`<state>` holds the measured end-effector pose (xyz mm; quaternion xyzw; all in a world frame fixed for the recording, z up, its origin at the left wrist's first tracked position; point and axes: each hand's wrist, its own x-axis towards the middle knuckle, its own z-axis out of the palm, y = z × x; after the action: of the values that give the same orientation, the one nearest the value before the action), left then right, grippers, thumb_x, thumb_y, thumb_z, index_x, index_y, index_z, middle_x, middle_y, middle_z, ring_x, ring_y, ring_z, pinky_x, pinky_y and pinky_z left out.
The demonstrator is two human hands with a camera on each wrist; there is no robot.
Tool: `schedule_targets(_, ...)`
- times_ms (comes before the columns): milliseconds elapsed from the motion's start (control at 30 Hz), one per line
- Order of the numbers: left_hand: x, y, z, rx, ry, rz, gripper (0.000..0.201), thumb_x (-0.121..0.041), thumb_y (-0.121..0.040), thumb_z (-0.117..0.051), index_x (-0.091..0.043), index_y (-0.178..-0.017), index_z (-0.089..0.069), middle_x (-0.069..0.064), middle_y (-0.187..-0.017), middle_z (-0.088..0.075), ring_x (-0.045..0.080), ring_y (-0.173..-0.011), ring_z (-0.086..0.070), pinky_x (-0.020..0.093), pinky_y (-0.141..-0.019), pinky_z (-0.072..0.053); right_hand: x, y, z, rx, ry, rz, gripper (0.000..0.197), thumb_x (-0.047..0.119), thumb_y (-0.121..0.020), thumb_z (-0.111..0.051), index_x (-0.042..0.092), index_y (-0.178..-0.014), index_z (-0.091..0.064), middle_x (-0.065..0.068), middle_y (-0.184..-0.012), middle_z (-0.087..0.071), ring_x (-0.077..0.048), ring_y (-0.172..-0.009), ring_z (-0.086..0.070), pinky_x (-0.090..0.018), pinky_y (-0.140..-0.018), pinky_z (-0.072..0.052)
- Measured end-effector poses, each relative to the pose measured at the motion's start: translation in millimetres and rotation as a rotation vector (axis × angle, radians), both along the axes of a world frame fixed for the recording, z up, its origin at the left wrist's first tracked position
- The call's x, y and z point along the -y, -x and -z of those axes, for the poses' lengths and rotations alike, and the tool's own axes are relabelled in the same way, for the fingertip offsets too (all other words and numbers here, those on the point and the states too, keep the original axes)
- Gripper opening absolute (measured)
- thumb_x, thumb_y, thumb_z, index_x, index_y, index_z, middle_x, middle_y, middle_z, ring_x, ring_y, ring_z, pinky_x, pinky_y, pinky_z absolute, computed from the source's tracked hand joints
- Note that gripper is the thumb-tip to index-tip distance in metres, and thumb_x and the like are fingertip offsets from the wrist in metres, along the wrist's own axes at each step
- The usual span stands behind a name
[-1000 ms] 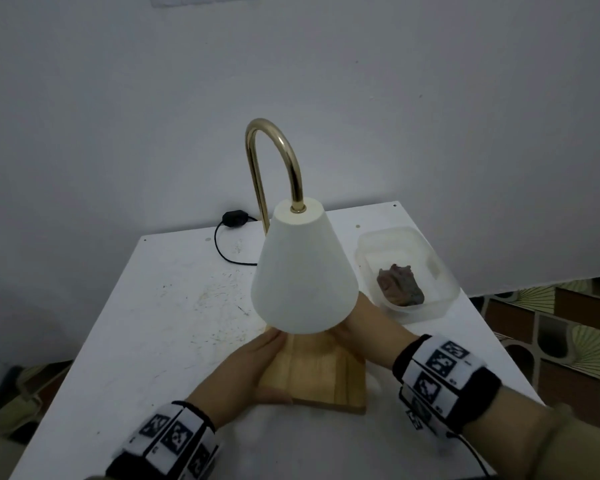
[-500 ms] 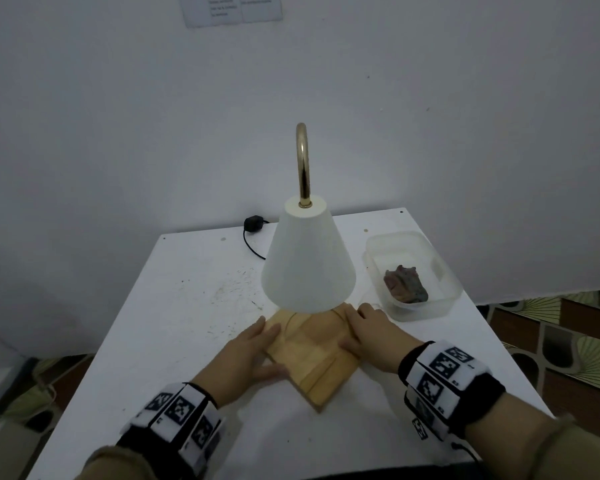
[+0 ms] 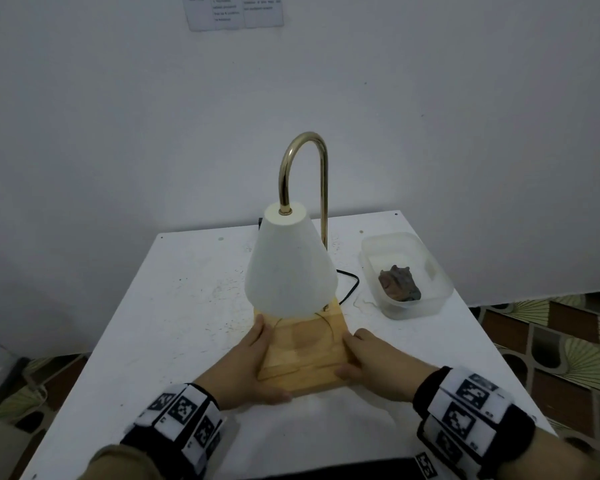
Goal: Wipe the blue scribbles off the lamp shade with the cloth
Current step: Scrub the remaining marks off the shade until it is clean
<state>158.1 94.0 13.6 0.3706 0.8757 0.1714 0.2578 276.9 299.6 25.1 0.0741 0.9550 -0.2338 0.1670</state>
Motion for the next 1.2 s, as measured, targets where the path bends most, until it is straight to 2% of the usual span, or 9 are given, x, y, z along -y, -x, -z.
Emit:
schedule_targets(167, 0.9, 1.4, 1.1, 0.003, -0.034, -0.004, 0.133, -0.07, -0.057, -0.065, -0.023, -0.146, 0.022, -0.015, -0.153, 0.024, 0.006, -0.142, -0.011, 0.016, -0.108, -0.021, -58.3, 12.8, -24.7, -0.429, 0.039, 0.242, 0.019, 0.023, -0.094, -0.051, 0.015, -0.105, -0.064, 0.005, -0.089, -0.06, -0.012, -0.084, -0.054, -0.022, -0.082, -0.042)
schedule_targets(233, 1.1, 1.9, 3.0, 0.002, -0.041, -0.004, 0.129, -0.065, -0.062, -0.068, -0.024, -0.146, 0.02, -0.016, -0.153, 0.023, 0.005, -0.141, -0.011, 0.015, -0.107, -0.022, -92.1, 25.9, -29.3, -0.517, -0.022, 0.344, 0.017, 0.015, -0.093, -0.052, 0.009, -0.103, -0.065, -0.003, -0.097, -0.064, -0.016, -0.084, -0.054, -0.018, -0.07, -0.038)
schedule_targets(400, 1.9, 4.4, 4.1, 0.004, -0.085, 0.023, 0.125, -0.063, -0.065, -0.07, -0.028, -0.147, 0.018, -0.026, -0.149, 0.015, -0.009, -0.127, -0.015, 0.0, -0.095, -0.019, -147.9, 53.5, -11.8, -0.221, -0.119, 0.08, 0.026, 0.023, -0.09, -0.059, 0.035, -0.113, -0.059, 0.015, -0.11, -0.053, -0.017, -0.105, -0.047, -0.032, -0.099, -0.035)
schedule_targets(533, 4.7, 7.2, 10.5, 0.041, -0.115, 0.016, 0.123, -0.072, -0.059, -0.068, -0.035, -0.147, 0.01, -0.025, -0.153, 0.009, -0.009, -0.134, -0.012, -0.005, -0.096, -0.015, -151.3, 68.7, -1.7, -0.063, -0.097, 0.05, 0.042, 0.025, -0.089, -0.061, 0.024, -0.13, -0.052, 0.001, -0.134, -0.043, -0.016, -0.126, -0.04, -0.018, -0.102, -0.023)
schedule_targets(700, 3.7, 6.7, 9.7, 0.057, -0.138, 0.014, 0.115, -0.066, -0.062, -0.069, -0.04, -0.144, 0.007, -0.032, -0.146, 0.008, -0.012, -0.132, -0.01, -0.013, -0.085, -0.012, -154.3, 81.0, 5.1, -0.164, -0.113, 0.262, 0.034, 0.026, -0.085, -0.065, 0.016, -0.117, -0.058, -0.003, -0.107, -0.039, -0.022, -0.097, -0.05, -0.024, -0.085, -0.037)
schedule_targets(833, 4.9, 7.3, 11.8, 0.077, -0.148, 0.008, 0.109, -0.067, -0.062, -0.07, -0.05, -0.134, 0.01, -0.036, -0.144, 0.006, -0.011, -0.132, -0.014, -0.012, -0.087, -0.014, -146.6, 83.0, 3.7, -0.332, -0.236, 0.548, 0.037, 0.038, -0.088, -0.059, 0.002, -0.096, -0.057, -0.012, -0.117, -0.036, -0.028, -0.082, -0.053, -0.034, -0.08, -0.046)
schedule_targets(933, 5.9, 7.4, 12.9, 0.072, -0.148, 0.01, 0.109, -0.067, -0.063, -0.07, -0.052, -0.133, 0.011, -0.035, -0.146, 0.007, -0.01, -0.133, -0.014, -0.01, -0.091, -0.014, -137.3, 76.3, 0.7, -0.126, -0.357, 0.451, 0.037, 0.042, -0.094, -0.048, 0.006, -0.09, -0.057, -0.016, -0.123, -0.035, -0.025, -0.072, -0.051, -0.029, -0.076, -0.043)
schedule_targets(1067, 5.9, 7.8, 13.2, 0.067, -0.142, 0.009, 0.112, -0.064, -0.065, -0.071, -0.044, -0.14, 0.01, -0.032, -0.148, 0.008, -0.011, -0.134, -0.01, -0.012, -0.089, -0.009, -147.0, 65.1, -10.1, 0.009, -0.423, 0.269, 0.052, 0.058, -0.091, -0.04, 0.016, -0.112, -0.063, -0.011, -0.11, -0.049, -0.024, -0.099, -0.049, -0.031, -0.084, -0.042)
schedule_targets(1200, 5.0, 6.5, 10.8, 0.059, -0.141, 0.013, 0.114, -0.068, -0.061, -0.067, -0.042, -0.142, 0.008, -0.032, -0.147, 0.008, -0.011, -0.133, -0.01, -0.013, -0.087, -0.01, -162.8, 65.8, -10.2, -0.032, -0.384, 0.023, 0.055, 0.055, -0.084, -0.056, 0.036, -0.134, -0.045, 0.013, -0.142, -0.037, -0.019, -0.13, -0.029, -0.035, -0.104, -0.03)
